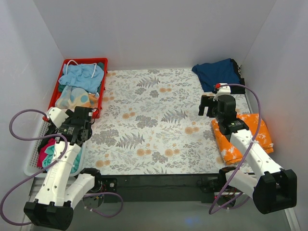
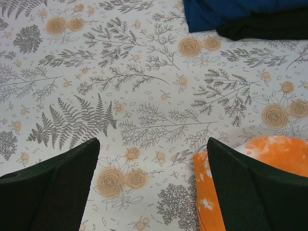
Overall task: Fold and stack the t-shirts
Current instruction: Grab the tshirt from the pile
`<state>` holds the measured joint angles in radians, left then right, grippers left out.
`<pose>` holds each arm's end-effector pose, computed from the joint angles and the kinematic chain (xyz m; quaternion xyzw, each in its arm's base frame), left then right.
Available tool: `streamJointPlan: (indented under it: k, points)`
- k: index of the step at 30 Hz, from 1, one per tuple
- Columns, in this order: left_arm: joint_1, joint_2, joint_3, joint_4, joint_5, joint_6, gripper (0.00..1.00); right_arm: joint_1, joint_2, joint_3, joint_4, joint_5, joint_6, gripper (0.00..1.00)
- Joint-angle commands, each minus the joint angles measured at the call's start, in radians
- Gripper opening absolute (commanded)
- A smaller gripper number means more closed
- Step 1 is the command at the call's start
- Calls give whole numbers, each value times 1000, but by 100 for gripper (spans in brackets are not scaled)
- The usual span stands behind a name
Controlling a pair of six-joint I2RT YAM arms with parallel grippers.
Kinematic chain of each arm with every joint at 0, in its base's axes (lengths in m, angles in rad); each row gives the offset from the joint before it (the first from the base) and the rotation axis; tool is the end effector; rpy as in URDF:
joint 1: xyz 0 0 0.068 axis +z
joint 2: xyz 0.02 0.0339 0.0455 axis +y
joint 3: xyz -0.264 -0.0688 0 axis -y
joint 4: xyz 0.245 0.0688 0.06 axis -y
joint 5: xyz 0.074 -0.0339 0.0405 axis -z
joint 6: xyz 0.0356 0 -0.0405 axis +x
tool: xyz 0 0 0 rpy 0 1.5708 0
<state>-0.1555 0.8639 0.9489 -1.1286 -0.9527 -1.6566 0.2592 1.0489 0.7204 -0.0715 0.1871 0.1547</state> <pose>0.1380 0.0077 0.3130 -0.6726 0.5460 0.0908 0.4913 0.2337 0.0551 0.2777 0.0082 0.8314 0.0368 0.5544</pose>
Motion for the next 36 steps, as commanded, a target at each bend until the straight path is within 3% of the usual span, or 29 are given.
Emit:
streamJointPlan:
  k: [1,3,6,10,21,30,36]
  points:
    - [-3,35,65,-147,-25,-185,77,14,-10,-4,32,-18,16,97]
    - [-3,61,82,-134,31,-202,77,14,-16,-13,32,-14,25,97]
    - [0,159,123,-264,55,-400,72,15,-39,-50,35,2,31,97]
    - [11,170,54,-263,147,-480,66,15,-66,-53,33,-14,29,97]
    - [135,136,22,-263,92,-434,66,28,-59,-70,35,-25,46,97]
    - [154,305,30,-264,161,-474,78,35,-47,-62,38,-32,48,97]
    - [189,354,-7,-244,187,-519,79,45,-23,-67,35,-28,49,97]
